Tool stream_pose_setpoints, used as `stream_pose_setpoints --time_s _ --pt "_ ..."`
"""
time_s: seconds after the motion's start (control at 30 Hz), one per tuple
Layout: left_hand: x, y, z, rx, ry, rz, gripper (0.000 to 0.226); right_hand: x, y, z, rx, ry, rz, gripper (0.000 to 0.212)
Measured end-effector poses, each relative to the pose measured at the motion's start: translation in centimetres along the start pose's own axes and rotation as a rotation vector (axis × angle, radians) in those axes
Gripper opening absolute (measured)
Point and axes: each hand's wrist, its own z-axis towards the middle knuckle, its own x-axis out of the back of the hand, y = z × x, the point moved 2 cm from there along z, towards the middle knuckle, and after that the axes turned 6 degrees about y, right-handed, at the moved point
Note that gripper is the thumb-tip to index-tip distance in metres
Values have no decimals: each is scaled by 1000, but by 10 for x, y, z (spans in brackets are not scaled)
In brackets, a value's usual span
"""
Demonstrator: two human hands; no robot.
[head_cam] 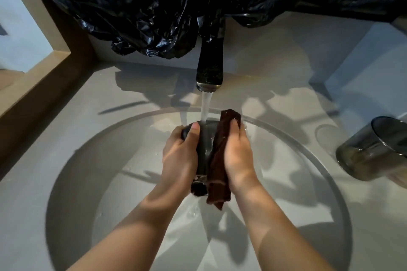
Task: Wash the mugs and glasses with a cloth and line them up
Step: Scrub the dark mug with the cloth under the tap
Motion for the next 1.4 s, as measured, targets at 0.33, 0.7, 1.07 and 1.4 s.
stream_pose_setpoints --time_s 0.33,0.7,1.07,1.4 --pt "6 5 5 -33 72 -59 30 -15 -19 5 48 -58 -171 36" --pt "14 3 14 105 54 -1 26 -21 13 -2 -163 -111 50 62" --pt "14 6 14 64 68 -28 28 -25 14 -2 -298 -192 256 70" --pt "17 6 10 25 38 -32 27 -28 19 5 -314 -103 243 60"
